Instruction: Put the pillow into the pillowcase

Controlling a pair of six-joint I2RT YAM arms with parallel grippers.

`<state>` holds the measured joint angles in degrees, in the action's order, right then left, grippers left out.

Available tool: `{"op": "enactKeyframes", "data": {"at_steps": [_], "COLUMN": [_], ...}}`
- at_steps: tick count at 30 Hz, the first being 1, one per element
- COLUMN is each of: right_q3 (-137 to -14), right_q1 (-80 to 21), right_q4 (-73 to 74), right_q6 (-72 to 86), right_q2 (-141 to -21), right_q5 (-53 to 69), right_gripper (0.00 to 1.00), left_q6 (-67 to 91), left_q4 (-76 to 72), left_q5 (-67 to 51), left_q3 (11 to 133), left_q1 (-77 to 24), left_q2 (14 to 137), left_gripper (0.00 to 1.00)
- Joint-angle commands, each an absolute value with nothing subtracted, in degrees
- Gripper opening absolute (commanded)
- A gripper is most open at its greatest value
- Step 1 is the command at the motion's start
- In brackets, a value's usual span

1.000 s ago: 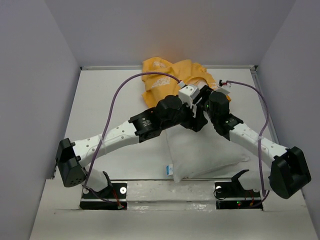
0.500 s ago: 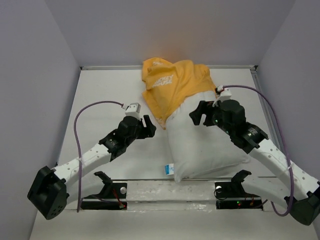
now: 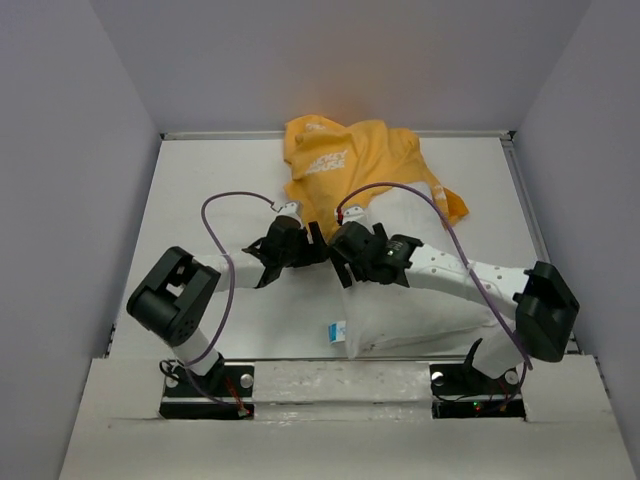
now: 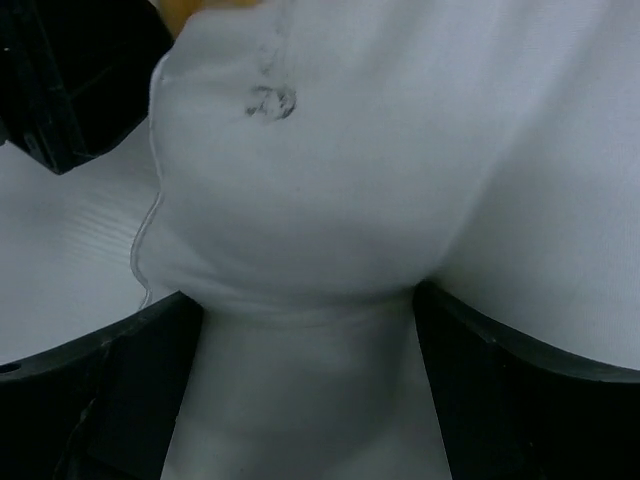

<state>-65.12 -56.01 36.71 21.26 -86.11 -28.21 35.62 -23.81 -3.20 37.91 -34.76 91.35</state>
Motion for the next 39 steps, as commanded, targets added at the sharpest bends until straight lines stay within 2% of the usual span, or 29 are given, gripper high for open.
{"op": "enactKeyframes", "data": {"at_steps": [1,2,3,6,8,9,13,14,16,17,18,19,21,25,29,34,36,38,39], "right_q3": [-66.54,-66.97,-67.41,-67.33,-67.41,-67.59,-67.59,-67.59,-67.24,-66.98,-66.97,-67.06,-67.23,-68.03,-68.82,-69.17,-68.73,-68.03,-67.42], "right_q1": [-50.12,-49.4,-49.39,-48.78,-48.26,-48.25,-47.03,-47.02,-47.02,-47.02,-47.02,-47.02,-47.02,-46.41,-45.79,-45.79,-45.79,-45.79,-45.27], "right_q4": [33.77,33.49,33.14,30.16,28.83,28.65,27.51,27.16,26.63,26.37,26.19,26.28,26.19,26.37,26.28,26.37,26.37,26.19,26.02], "right_q6": [18.9,18.72,18.89,18.02,17.67,17.58,17.31,17.31,17.58,17.75,17.75,17.67,17.14,16.61,16.35,15.82,15.73,16.61,16.87], "right_q2": [-87.72,-87.28,-86.58,-82.53,-77.8,-76.48,-72.17,-71.98,-71.37,-71.02,-70.75,-70.4,-69.35,-67.85,-66.45,-65.04,-65.3,-66.35,-66.97], "right_q5": [-34.11,-32.97,-33.13,-31.56,-30.51,-30.15,-27.61,-27.25,-25.76,-25.32,-25.14,-24.96,-24.87,-24.43,-23.3,-22.5,-21.8,-20.92,-20.66], "right_gripper": [0.31,0.1,0.0,0.0,0.0,0.0,0.0,0.0,0.0,0.0,0.0,0.0,0.0,0.0,0.0,0.0,0.0,0.0,0.0], "left_q6": [37.88,38.05,38.67,39.37,40.6,41.13,43.24,43.5,42.98,42.72,42.63,42.45,42.36,42.1,40.61,39.64,39.64,39.2,38.85], "left_q4": [-31.63,-31.81,-32.6,-34.01,-36.47,-37.87,-45.34,-47.79,-48.34,-48.86,-49.04,-49.22,-51.23,-55.02,-55.81,-58.35,-60.19,-61.52,-61.78], "left_q5": [-4.57,-4.31,-4.39,-4.31,-3.61,-3.52,-4.65,-4.83,-3.17,-3.34,-4.04,-5.09,-6.42,-3.96,-6.23,-6.33,-5.8,-5.54,-6.06], "left_q3": [41.04,41.48,42.18,43.59,43.77,43.51,42.28,41.75,41.22,41.05,40.96,40.78,37.9,32.88,34.62,39.11,39.29,39.64,39.9], "left_q1": [-35.33,-35.51,-36.03,-36.74,-37.0,-36.91,-37.09,-37.35,-37.53,-37.62,-37.53,-37.62,-38.14,-38.14,-38.14,-38.06,-38.06,-38.06,-38.14], "left_q2": [95.53,96.32,98.07,100.71,103.61,103.88,103.28,102.4,99.76,99.06,98.1,97.74,95.9,93.78,95.79,98.96,98.79,98.18,97.48], "left_gripper": [0.82,0.82,0.81,0.73,0.57,0.43,0.24,0.23,0.27,0.37,0.62,0.73,0.86,0.88,0.86,0.69,0.68,0.51,0.27]}}
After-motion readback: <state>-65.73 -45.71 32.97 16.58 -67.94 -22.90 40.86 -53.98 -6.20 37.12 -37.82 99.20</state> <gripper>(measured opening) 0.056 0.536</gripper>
